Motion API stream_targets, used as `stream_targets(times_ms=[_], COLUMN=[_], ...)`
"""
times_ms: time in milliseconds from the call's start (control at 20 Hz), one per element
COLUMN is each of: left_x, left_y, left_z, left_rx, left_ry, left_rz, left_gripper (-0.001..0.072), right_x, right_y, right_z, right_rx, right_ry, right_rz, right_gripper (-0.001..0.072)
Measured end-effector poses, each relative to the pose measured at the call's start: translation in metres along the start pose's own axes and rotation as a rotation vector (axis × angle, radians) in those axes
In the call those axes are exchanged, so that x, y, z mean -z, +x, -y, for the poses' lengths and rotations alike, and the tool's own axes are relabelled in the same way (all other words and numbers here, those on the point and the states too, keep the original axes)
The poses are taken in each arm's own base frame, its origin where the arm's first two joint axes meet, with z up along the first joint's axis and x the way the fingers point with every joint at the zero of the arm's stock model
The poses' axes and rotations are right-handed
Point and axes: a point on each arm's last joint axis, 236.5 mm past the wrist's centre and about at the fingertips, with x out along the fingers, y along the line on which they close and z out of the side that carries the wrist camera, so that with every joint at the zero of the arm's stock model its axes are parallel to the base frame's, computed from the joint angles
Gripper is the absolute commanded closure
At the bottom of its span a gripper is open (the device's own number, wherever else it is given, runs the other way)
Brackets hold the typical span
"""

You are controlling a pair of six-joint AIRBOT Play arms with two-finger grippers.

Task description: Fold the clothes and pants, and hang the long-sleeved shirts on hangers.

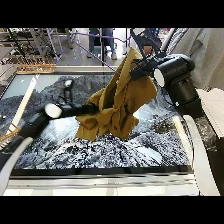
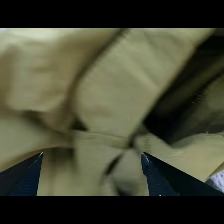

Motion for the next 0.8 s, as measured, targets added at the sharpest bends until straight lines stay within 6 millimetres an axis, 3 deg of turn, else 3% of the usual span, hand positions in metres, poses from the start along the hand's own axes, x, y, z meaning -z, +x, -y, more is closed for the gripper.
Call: stream_targets(times_ms=[150, 200, 250, 300, 350, 450, 600, 800], left_x=[0.015, 0.018, 0.020, 0.022, 0.022, 0.013, -0.025, -0.100], left_y=[0.026, 0.035, 0.044, 0.054, 0.063, 0.071, 0.054, -0.022], left_z=[0.026, 0.029, 0.028, 0.024, 0.017, 0.001, -0.009, -0.008], left_rx=[0.016, 0.011, 0.002, -0.014, -0.031, -0.061, -0.070, -0.055], left_ry=[0.074, 0.075, 0.056, 0.022, -0.026, -0.143, -0.228, -0.185], left_rz=[0.049, 0.068, 0.087, 0.108, 0.133, 0.207, 0.358, 0.564], left_gripper=[0.0001, 0.0044, 0.0170, 0.0355, 0.0416, 0.0683, 0.0686, 0.0689], right_x=[-0.004, -0.004, -0.004, -0.004, -0.002, 0.002, 0.007, 0.018], right_y=[-0.005, -0.006, -0.006, -0.007, -0.009, -0.015, -0.025, -0.034], right_z=[0.001, 0.000, -0.001, -0.002, -0.005, -0.012, -0.023, -0.039], right_rx=[-0.006, -0.008, -0.014, -0.022, -0.037, -0.075, -0.136, -0.232], right_ry=[0.004, 0.006, 0.005, 0.008, 0.016, 0.036, 0.034, 0.028], right_rz=[0.014, 0.016, 0.015, 0.012, 0.002, -0.016, -0.040, -0.084], right_gripper=[0.0688, 0.0688, 0.0688, 0.0688, 0.0688, 0.0688, 0.0688, 0.0689])
